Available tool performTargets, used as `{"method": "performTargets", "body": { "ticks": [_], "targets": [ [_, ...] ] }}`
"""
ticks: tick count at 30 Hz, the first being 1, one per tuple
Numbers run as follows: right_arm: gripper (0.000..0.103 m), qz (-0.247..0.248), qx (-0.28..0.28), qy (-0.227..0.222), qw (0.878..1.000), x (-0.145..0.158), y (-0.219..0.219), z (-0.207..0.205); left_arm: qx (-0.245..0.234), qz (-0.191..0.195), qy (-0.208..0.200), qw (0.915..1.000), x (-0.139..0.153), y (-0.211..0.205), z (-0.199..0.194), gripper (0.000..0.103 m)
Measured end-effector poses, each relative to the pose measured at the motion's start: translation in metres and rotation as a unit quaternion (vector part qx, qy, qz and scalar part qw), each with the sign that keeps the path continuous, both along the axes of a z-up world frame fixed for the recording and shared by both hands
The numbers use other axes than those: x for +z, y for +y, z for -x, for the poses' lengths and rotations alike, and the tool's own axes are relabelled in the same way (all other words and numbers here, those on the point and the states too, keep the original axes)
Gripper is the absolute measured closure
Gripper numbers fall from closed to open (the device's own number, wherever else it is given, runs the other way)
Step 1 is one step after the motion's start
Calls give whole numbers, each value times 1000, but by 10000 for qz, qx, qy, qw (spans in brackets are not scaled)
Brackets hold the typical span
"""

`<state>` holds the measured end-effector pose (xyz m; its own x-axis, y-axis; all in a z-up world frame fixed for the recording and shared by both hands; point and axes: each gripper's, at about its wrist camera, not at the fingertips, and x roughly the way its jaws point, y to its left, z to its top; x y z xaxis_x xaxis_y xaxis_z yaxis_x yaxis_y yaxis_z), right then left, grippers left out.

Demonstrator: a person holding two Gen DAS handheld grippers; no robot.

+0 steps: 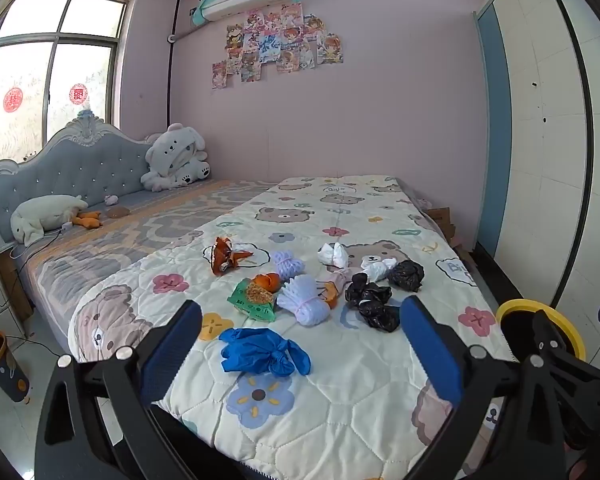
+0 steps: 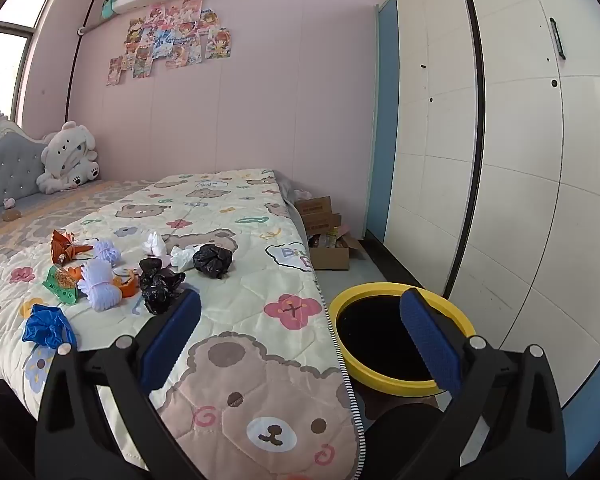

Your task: Collect trash

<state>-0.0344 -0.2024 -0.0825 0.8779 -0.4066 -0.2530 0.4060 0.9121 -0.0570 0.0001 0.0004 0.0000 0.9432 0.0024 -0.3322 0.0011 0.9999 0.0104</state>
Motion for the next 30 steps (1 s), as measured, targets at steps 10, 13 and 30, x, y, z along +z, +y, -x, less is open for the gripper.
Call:
{"method": "performTargets", "body": {
  "ticks": [10,13,30],
  "targets": [
    [7,34,10,-4,10000,0,1,-1,-12,-26,48,10000,-3,-2,-1,7],
    [7,26,6,4,10000,-1,1,-2,-17,-10,53,10000,-1,-1,-1,7],
    [7,22,11,27,10000,-2,1,-5,-13,-6,70,10000,-4,4,-4,7]
  ]
}}
